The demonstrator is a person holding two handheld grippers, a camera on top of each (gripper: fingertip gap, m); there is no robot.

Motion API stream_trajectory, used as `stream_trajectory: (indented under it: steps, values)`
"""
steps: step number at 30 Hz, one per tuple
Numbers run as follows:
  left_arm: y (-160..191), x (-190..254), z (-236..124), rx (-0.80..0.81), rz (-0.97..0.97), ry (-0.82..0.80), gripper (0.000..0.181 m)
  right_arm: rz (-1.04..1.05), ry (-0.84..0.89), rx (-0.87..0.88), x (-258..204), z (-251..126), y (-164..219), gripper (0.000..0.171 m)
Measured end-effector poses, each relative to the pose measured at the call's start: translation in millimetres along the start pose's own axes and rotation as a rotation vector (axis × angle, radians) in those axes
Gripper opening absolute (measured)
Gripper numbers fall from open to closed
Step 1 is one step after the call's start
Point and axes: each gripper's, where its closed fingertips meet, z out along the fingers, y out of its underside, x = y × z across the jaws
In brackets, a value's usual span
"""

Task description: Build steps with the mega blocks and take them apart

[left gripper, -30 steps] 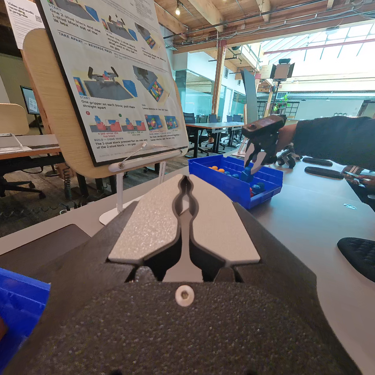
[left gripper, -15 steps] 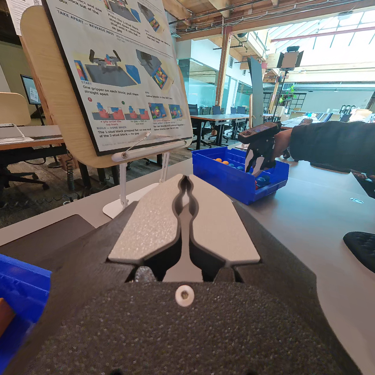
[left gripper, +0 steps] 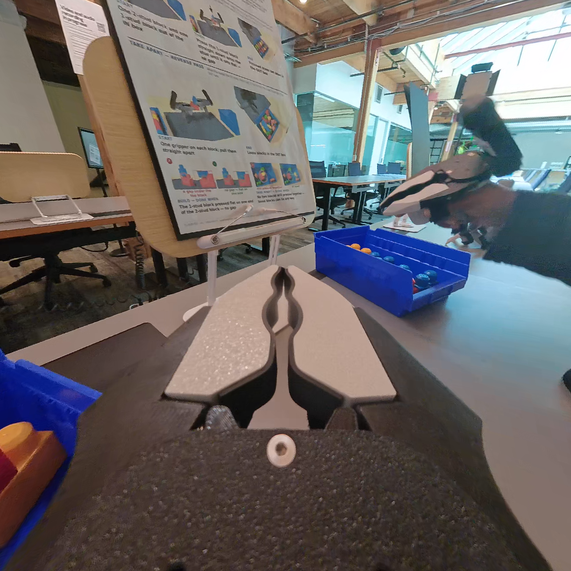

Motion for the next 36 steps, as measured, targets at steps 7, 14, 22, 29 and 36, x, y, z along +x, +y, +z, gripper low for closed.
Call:
stream_trajectory:
  steps: [7,14,22,29,36]
  values:
    - [15,-21,0,-0.049,0.005,-0.138,0.000,0.322,0.078,0.373,-72,19,-20,0.000]
    - [19,-82,-32,-0.058,-0.028,-0.470,0.000,0.242,-0.016,0.414,-125,43,-4,0.000]
    - [23,-150,-97,-0.089,-0.086,-0.788,0.016,0.299,-0.022,0.458,-119,37,-8,0.000]
    - [54,-182,-81,-0.385,-0.025,-0.697,0.048,0.284,-0.024,0.454,-118,37,-6,0.000]
    - [104,-207,-68,-0.640,-0.014,-0.596,0.051,0.257,0.011,0.460,-110,33,-4,0.000]
